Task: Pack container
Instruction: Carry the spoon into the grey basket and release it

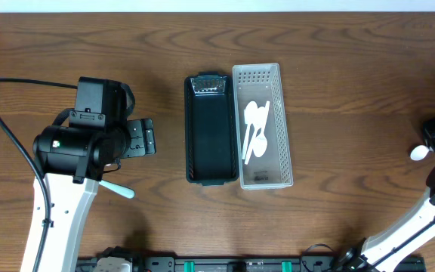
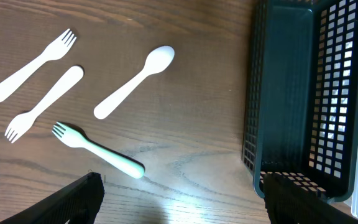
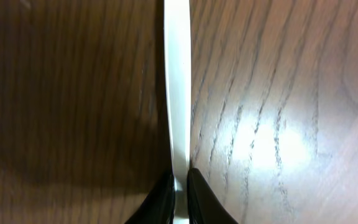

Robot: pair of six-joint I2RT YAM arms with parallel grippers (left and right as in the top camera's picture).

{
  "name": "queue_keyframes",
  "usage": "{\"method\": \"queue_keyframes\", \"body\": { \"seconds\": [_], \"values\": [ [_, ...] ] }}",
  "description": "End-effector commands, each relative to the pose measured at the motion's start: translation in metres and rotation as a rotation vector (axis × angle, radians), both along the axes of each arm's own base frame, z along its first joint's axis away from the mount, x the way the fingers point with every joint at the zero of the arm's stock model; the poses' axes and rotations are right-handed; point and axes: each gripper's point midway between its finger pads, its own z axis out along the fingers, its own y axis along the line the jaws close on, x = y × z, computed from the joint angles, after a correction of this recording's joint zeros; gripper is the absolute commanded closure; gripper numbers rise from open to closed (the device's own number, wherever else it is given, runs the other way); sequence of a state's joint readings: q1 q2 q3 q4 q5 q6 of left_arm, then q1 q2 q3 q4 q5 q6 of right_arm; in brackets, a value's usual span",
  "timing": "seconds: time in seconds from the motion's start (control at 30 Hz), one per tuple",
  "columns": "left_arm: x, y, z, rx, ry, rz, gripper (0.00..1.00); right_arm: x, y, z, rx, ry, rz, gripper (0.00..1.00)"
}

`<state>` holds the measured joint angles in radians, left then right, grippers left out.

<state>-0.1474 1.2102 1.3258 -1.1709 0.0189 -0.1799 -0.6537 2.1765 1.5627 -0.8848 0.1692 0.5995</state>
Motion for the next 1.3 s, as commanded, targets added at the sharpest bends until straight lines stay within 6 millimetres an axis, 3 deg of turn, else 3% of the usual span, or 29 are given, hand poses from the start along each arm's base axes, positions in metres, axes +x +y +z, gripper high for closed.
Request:
{"method": "queue_keyframes", "body": {
  "seconds": [0.0,0.17,0.23,0.37,0.57,0.67,0.77,0.87,0.93,1.1,1.27],
  "values": [
    [0.002,0.001,0.002,0.008,-0.005,0.002,0.16,-0.002,0.033,-0.023,0.097,0.048,0.051,0.92],
    [0.002,0.001,0.002,0.008,-0.004,0.002,0.16,0.041,0.057,0.011,0.036,-0.022,0.215,0.95],
    [0.001,0.001,0.002,0.008,-0.004,0.002,0.16,0.064,0.072,0.038,0.012,-0.085,0.283,0.95],
    [0.002,0.001,0.002,0.008,-0.004,0.002,0.16,0.111,0.120,0.107,-0.029,-0.245,0.462,0.95],
    [0.002,0.001,0.002,0.008,-0.005,0.002,0.16,0.146,0.229,0.208,-0.082,-0.447,0.709,0.95],
    [0.002,0.001,0.002,0.008,-0.005,0.002,0.16,0.149,0.291,0.233,-0.073,-0.508,0.835,0.94],
    [0.002,0.001,0.002,0.008,-0.005,0.002,0.16,0.142,0.355,0.235,-0.033,-0.523,0.968,0.93],
    [0.002,0.001,0.002,0.008,-0.005,0.002,0.15,0.127,0.410,0.224,0.009,-0.490,1.086,0.93],
    [0.002,0.001,0.002,0.008,-0.005,0.002,0.16,0.119,0.432,0.216,0.024,-0.468,1.137,0.93],
    [0.002,0.001,0.002,0.008,-0.005,0.002,0.16,0.103,0.465,0.187,0.052,-0.378,1.163,0.94],
    [0.002,0.001,0.002,0.008,-0.005,0.002,0.16,0.086,0.478,0.140,0.104,-0.216,1.180,0.94]
  ]
}}
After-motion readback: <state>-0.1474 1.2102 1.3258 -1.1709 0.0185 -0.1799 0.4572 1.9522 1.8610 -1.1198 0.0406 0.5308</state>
